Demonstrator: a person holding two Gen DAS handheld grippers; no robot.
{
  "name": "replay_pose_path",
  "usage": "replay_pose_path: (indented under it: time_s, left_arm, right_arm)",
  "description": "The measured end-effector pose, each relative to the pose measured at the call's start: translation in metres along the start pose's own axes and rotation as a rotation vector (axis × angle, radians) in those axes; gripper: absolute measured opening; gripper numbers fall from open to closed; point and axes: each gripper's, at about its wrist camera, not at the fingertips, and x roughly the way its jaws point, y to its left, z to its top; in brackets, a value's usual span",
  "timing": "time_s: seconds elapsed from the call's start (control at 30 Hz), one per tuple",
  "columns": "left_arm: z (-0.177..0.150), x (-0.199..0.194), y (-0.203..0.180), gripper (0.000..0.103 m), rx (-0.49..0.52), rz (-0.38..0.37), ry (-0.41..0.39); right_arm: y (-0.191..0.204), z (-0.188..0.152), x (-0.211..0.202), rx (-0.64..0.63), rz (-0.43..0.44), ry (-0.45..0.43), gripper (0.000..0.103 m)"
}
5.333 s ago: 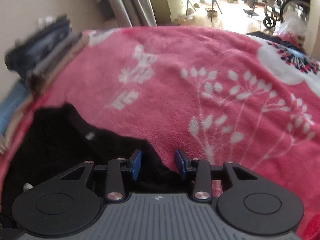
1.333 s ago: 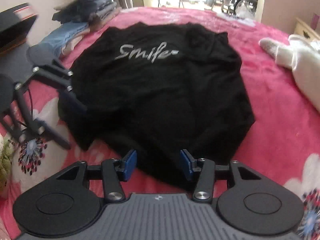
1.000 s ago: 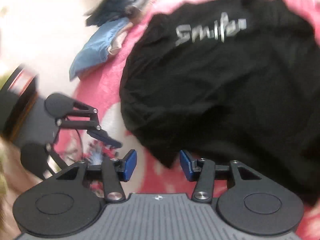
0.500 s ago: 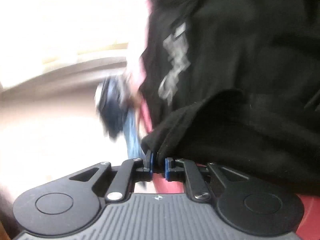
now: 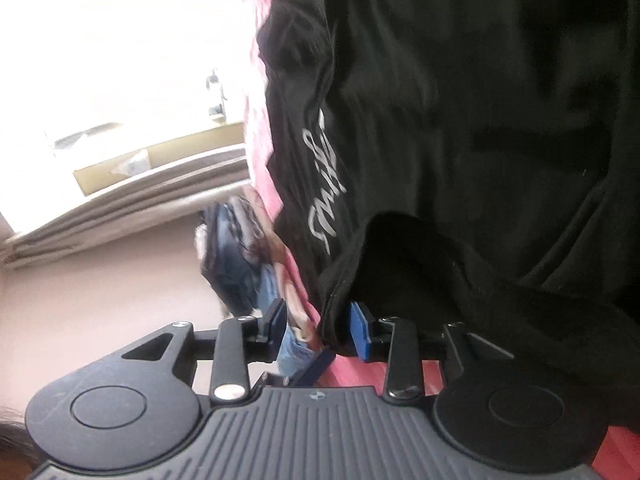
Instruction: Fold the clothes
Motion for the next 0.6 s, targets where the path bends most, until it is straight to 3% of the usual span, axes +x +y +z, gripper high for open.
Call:
replay_pose_path:
  time_s: [0.17, 0.37, 0.47, 0.6]
  left_arm:
    - [0.010, 0.017, -0.005, 0.056, 0.065, 0.036, -0.035]
    - [0.019, 0.039, 0.003, 0.054, 0.139, 0.071, -0.046]
    - [0.034, 0.047, 0.032, 0.054, 0.058, 0.095, -0.053]
    - [0.050, 0.053, 0.076, 0.054, -0.047, 0.200, -0.063]
  right_arm:
    - [0.002, 0.009, -0.014, -0.004, 0.054, -0.056, 0.038]
    - [-0.008, 0.014, -0.038, 0.010, 0.049, -0.092, 0.038]
    - [-0.013, 0.015, -0.045, 0.019, 0.044, -0.101, 0.038]
    - [-0.018, 0.017, -0.049, 0.025, 0.039, -0.112, 0.038]
